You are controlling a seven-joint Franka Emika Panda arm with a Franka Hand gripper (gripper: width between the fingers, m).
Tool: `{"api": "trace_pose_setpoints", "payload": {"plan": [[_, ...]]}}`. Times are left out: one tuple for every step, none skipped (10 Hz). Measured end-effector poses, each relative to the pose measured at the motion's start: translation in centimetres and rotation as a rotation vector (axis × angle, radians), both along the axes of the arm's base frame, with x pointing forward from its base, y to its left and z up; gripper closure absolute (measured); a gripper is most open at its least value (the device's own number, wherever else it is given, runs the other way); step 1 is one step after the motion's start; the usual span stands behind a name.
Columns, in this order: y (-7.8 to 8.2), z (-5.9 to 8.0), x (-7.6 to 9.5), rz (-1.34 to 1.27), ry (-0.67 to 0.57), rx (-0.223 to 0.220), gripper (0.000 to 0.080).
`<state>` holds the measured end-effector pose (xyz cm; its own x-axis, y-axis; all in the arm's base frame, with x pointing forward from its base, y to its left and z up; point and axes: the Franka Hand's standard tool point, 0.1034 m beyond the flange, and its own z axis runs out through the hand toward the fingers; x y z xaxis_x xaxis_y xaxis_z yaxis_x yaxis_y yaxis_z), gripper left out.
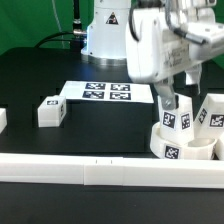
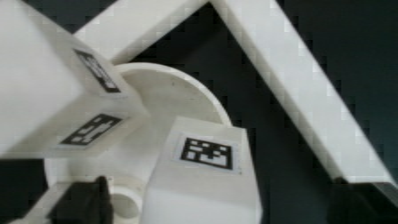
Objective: Assemble stool
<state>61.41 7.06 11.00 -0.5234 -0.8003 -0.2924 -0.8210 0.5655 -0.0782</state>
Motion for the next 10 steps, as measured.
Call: {"api": "trace_pose_setpoints", "payload": {"plan": [[0.25, 0.98, 0.24, 0.000, -0.014, 0.008, 0.0158], [0.39, 1.21, 0.35, 0.024, -0.023, 0.003, 0.0158], [0.30, 1.00, 0.28, 0.108, -0.037, -0.020, 0.0151], [0.29, 0.95, 0.26, 0.173, -0.050, -0.036, 0.0151], [0.28, 0.92, 0.26, 0.228, -0.061, -0.050, 0.0150], [0.32, 0.78, 0.10, 0.354, -0.072, -0.080, 0.0150], [0.47, 0.48, -0.27, 0.551, -0.052, -0.120, 0.0150], [0.62, 0.51, 0.07, 0.720, -0.049, -0.151, 0.0150], [1.03, 0.48, 0.23, 0.855, -0.045, -0.166, 0.0150], [1.19, 0.51, 0.40, 0.939, -0.056, -0.176, 0.0150]]}}
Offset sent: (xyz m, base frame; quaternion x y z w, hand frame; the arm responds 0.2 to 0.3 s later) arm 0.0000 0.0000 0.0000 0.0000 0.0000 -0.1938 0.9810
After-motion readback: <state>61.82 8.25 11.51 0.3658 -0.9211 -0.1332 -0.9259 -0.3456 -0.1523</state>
